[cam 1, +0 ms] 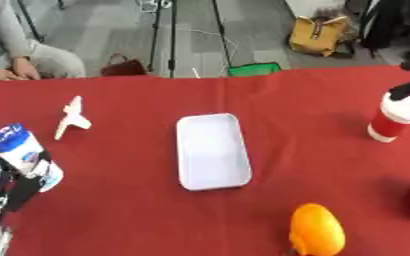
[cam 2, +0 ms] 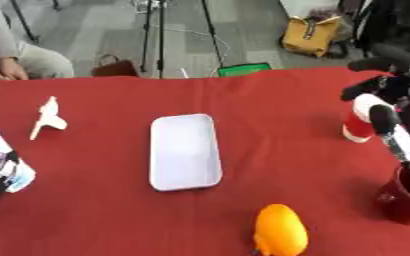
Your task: Pick up objects on the table and place them in the box.
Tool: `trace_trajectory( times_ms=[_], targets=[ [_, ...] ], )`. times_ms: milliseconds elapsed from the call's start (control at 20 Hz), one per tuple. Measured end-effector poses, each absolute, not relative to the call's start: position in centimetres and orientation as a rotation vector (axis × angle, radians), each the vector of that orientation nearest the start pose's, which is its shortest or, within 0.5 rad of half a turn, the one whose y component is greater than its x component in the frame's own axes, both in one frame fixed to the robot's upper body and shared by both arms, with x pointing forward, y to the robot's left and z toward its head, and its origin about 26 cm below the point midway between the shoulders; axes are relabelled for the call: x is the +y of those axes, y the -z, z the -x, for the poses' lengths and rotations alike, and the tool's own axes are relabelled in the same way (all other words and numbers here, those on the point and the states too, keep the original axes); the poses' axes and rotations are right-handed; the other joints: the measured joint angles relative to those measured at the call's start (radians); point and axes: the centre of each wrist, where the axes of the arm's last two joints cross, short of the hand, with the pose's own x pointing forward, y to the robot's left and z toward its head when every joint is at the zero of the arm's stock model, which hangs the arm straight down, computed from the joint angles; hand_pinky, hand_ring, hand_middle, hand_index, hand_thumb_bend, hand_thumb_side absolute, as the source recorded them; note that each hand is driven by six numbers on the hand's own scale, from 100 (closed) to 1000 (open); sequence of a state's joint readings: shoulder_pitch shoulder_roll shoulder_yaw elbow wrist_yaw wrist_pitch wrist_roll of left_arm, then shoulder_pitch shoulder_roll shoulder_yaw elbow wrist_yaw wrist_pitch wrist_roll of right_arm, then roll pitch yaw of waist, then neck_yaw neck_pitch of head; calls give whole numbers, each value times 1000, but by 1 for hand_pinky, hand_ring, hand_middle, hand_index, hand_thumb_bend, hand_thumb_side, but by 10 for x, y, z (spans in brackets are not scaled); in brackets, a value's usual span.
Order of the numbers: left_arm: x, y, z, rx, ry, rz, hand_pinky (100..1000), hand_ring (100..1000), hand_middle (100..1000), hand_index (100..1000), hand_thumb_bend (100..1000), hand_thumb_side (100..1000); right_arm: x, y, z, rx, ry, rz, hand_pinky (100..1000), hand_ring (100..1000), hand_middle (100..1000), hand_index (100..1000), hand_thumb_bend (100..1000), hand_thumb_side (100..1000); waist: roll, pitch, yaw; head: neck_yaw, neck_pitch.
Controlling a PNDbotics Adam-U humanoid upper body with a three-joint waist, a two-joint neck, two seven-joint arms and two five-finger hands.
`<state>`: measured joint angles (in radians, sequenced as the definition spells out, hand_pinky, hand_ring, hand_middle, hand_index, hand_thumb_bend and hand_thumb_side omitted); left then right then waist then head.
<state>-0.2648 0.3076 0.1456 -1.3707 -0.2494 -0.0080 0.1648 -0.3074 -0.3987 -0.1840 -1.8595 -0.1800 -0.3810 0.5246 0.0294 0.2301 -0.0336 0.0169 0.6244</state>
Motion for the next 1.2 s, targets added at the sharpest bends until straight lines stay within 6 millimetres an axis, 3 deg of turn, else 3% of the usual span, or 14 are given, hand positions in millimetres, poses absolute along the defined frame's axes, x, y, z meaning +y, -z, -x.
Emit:
trace_trajectory(
  times_ms=[300, 600, 900, 1050, 1200],
  targets=[
    [329, -63, -344, -1731, 225, -554, 594, 600, 554, 559, 100, 430, -328, -197, -315, -2417, -869, -17, 755, 656, 823, 980, 187, 443, -1, 0, -4, 0, 0],
    [293, -121, -340, -1932, 400, -445, 593, 599, 555, 563, 100, 412, -327, -196, -315, -2417, -865, -26, 756, 656, 824, 981, 187, 444, 2, 0, -10, 1, 0],
    [254, -166, -338, -2071, 581, -277, 590, 599, 556, 567, 100, 413, -327, -196, -315, -2414, -867, -32, 756, 656, 823, 981, 189, 442, 7, -3, -16, 2, 0],
    [232, -176, -341, -2091, 713, -189, 593, 604, 559, 569, 100, 421, -326, -196, -316, -2410, -873, -40, 756, 655, 823, 981, 189, 442, 13, -7, -23, 2, 0],
    [214, -175, -348, -2068, 832, -117, 594, 606, 561, 571, 100, 427, -325, -197, -316, -2410, -877, -46, 756, 655, 823, 981, 190, 441, 15, -7, -35, 2, 0]
  ],
)
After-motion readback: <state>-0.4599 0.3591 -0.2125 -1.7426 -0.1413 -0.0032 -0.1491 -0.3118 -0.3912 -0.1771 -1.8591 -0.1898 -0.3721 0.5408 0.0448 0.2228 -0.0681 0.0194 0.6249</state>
